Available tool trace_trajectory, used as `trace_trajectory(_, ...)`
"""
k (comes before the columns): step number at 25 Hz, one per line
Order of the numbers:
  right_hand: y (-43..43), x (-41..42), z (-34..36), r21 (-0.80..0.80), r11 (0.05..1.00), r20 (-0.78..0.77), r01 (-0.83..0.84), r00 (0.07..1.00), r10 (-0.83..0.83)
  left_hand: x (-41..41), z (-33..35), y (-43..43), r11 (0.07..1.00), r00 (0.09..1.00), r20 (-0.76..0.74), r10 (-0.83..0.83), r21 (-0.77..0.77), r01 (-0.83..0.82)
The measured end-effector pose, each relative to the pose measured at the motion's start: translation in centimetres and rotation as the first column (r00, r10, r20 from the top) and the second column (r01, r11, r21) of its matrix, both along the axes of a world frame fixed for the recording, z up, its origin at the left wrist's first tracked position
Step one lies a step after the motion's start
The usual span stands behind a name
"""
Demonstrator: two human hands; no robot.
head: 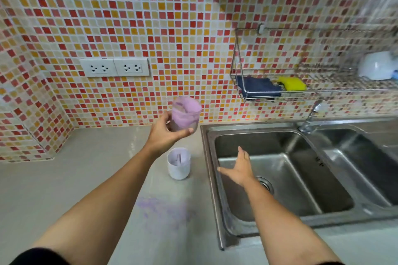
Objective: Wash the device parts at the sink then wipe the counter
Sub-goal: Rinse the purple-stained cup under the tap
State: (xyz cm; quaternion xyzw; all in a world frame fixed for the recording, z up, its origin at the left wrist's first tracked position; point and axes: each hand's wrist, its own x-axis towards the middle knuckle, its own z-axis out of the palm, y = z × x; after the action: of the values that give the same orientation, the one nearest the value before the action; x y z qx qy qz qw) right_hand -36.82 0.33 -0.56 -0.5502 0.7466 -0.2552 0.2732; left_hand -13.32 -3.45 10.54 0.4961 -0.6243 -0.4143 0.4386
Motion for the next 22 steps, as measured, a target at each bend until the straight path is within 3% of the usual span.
trace_trajectory(3, 0.4, -5.1, -0.2, 0.044, 0.994, -0.229, -0.102, 0.967, 0.109, -6.0, -1.3, 0.4, 0.997, 0.997, -0.035, -0.074, 0.031, 0.075)
trace_trajectory(7, 1.1, -15.3, -2.3, 0.117, 0.992, -0.378, -0.035, 0.922, 0.078, -16.8, -5.7, 0.5, 0.985, 0.992, -0.036, -0.119, 0.123, 0.122)
trace_trajectory(10, 1.2, -23.8, -3.9, 0.145, 0.989, -0.419, -0.033, 0.903, 0.091, -24.3, -9.6, 0.7, 0.982, 0.992, 0.082, -0.091, 0.170, 0.076)
trace_trajectory(12, 1.2, -29.6, -4.9, 0.153, 0.988, -0.458, -0.028, 0.884, 0.096, -29.0, -11.6, 0.5, 0.986, 0.966, 0.241, -0.095, 0.154, 0.058)
trace_trajectory(14, 1.4, -33.8, -6.0, 0.158, 0.987, -0.479, -0.020, 0.873, 0.094, -32.0, -12.8, 0.3, 0.993, 0.901, 0.422, -0.099, 0.106, 0.059)
trace_trajectory(18, 1.6, -40.3, -9.6, 0.209, 0.978, -0.531, -0.015, 0.838, 0.126, -37.3, -15.0, -0.6, 0.995, 0.757, 0.647, -0.093, 0.088, 0.047)
trace_trajectory(22, 1.8, -42.7, -12.3, 0.215, 0.976, -0.497, -0.022, 0.858, 0.128, -40.2, -15.7, -2.2, 0.995, 0.464, 0.883, -0.072, 0.029, 0.100)
